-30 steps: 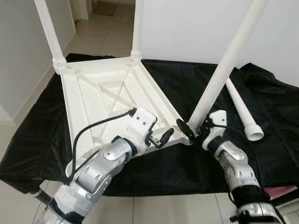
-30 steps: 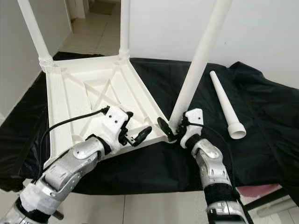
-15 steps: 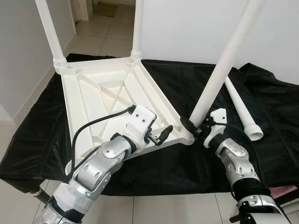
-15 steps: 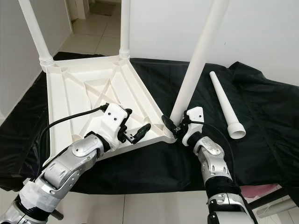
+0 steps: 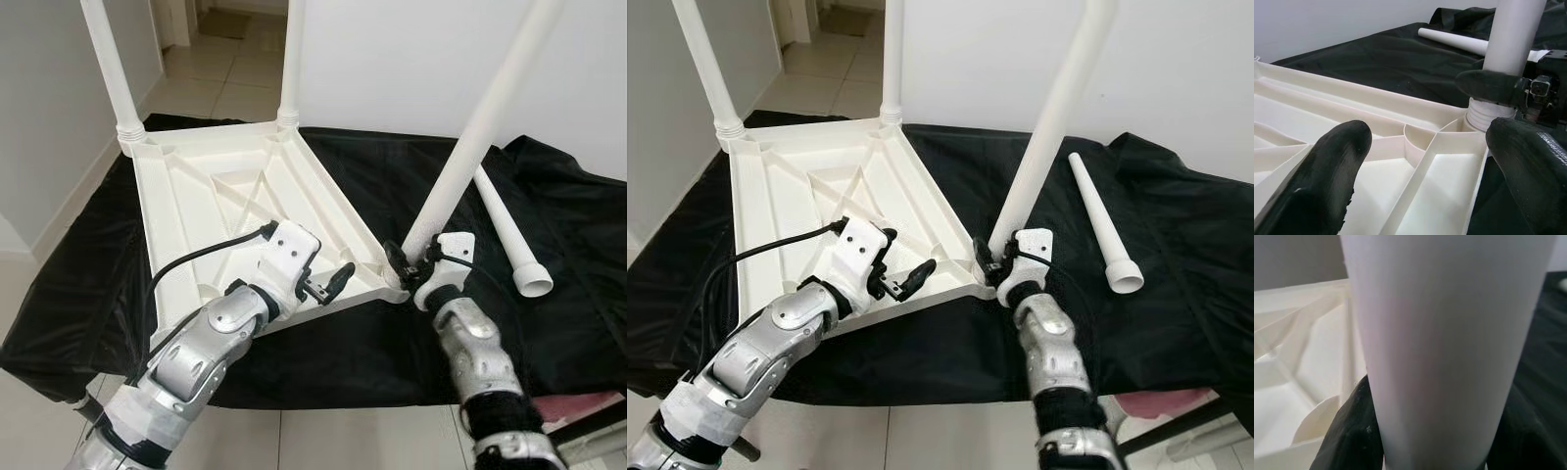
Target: Building children table
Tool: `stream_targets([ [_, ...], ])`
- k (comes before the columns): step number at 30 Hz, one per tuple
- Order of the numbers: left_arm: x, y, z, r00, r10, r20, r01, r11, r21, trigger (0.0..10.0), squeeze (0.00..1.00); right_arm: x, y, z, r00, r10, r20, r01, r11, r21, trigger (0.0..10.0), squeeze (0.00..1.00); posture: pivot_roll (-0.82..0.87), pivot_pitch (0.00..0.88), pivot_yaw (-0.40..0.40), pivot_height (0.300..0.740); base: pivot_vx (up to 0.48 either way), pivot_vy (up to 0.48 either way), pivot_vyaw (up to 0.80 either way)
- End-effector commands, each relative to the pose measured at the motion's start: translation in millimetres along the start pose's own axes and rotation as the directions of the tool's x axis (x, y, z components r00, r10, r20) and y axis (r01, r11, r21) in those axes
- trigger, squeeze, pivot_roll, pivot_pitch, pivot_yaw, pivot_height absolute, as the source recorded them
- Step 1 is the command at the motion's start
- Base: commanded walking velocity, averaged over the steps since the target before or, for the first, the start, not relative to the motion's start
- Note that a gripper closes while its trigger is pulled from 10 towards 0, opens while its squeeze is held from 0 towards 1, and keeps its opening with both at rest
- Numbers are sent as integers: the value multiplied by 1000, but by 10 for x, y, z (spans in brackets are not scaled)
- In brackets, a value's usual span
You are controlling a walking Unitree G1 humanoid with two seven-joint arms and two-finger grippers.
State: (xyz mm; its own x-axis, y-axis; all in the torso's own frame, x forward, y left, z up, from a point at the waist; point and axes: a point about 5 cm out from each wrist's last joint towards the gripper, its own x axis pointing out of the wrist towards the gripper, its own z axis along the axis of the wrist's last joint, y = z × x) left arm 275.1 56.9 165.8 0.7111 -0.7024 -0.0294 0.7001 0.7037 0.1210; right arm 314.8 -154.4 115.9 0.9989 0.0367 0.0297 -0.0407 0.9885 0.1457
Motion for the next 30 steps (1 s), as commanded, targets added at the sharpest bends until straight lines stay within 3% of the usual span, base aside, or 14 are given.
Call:
stream_targets([
  [1,8,-77,-39,990,-140,-14,140,990,-2,10000,0,-74,-79,-163,991,-107,-84,110,993,30,10000,0,26,0,-68,740,0,0,0],
  [4,19,-78,-54,990,-140,-15,140,990,2,10000,0,-94,73,-155,979,-191,-74,194,980,47,10000,0,17,0,-72,740,0,0,0],
  [9,37,-90,-54,990,-139,-9,139,990,-2,10000,0,-89,296,-99,990,-128,-54,131,989,62,10000,0,13,0,-75,740,0,0,0],
  [16,44,-84,-53,990,-140,-7,141,990,4,10000,0,-89,255,-33,990,-134,-40,135,991,23,10000,0,15,0,-79,740,0,0,0],
  [17,47,-76,-54,990,-139,-6,139,990,5,10000,0,-82,237,-7,992,-126,-25,126,992,22,10000,1000,13,0,-80,740,0,0,0],
  [27,98,-29,-81,992,-122,-16,122,992,21,10000,0,-99,74,127,995,-90,50,93,994,-61,10000,1000,1,0,-86,740,0,0,0],
  [28,109,4,-94,995,-101,-28,102,994,34,10000,0,-143,62,129,996,-75,52,78,995,-63,10000,596,1,0,-87,740,0,0,0],
  [30,113,21,-101,995,-89,-34,90,995,41,10000,0,-166,61,129,997,-64,53,68,996,-63,10000,596,1,0,-87,740,0,0,0],
])
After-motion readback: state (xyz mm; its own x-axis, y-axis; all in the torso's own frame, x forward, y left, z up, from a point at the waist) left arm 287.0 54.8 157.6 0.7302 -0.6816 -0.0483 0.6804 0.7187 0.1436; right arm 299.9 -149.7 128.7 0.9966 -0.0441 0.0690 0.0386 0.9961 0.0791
